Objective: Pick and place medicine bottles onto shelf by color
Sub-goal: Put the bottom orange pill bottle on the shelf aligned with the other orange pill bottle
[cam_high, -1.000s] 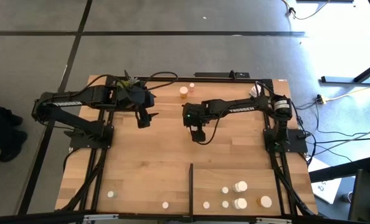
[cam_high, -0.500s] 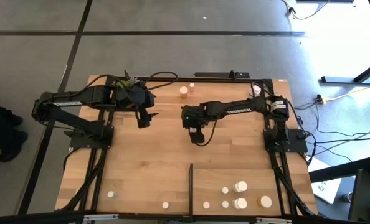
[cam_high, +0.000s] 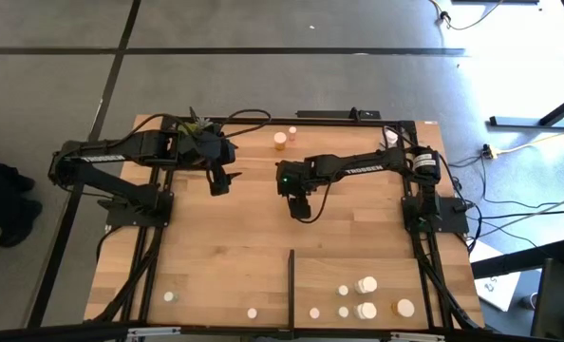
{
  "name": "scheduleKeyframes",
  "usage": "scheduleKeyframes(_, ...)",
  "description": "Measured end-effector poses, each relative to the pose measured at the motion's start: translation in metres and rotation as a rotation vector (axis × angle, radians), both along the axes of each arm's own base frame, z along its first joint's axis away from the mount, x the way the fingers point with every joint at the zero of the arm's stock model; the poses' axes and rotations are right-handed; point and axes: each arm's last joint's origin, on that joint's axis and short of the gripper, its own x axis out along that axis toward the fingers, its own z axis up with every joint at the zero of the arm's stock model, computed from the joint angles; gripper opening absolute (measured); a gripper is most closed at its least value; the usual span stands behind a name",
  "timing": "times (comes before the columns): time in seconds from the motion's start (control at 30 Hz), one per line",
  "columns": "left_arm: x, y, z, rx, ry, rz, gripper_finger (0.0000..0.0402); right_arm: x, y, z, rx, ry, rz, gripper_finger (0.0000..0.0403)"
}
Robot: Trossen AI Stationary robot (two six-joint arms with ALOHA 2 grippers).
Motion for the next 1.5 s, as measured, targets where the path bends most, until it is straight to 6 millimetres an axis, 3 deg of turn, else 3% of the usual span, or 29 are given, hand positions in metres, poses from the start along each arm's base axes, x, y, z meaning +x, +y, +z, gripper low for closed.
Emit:
scheduleKeyframes(0.3,0.000,0.000,0.000,0.000,0.000,0.000,0.0341,-0.001,0.001,0.000,-0.002,0.007,0.008,0.0223)
scheduleKeyframes(0.5,0.000,0.000,0.000,0.000,0.000,0.000,0.0341,-0.004,0.009,0.005,-0.013,0.026,0.050,0.0205)
scheduleKeyframes(0.73,0.000,0.000,0.000,0.000,-0.001,0.000,0.0341,-0.019,0.021,0.034,-0.016,0.021,0.076,0.0223)
scheduleKeyframes(0.9,0.001,0.000,0.001,-0.014,-0.019,0.014,0.0341,-0.037,0.026,0.059,-0.007,0.038,0.063,0.0209)
scheduleKeyframes(1.3,0.003,-0.007,0.001,-0.123,-0.047,-0.065,0.0341,-0.088,0.047,0.112,0.038,0.084,-0.014,0.0214)
scheduleKeyframes(1.5,0.003,-0.015,0.001,-0.123,-0.045,-0.102,0.0341,-0.119,0.060,0.136,-0.010,0.090,-0.136,0.0214)
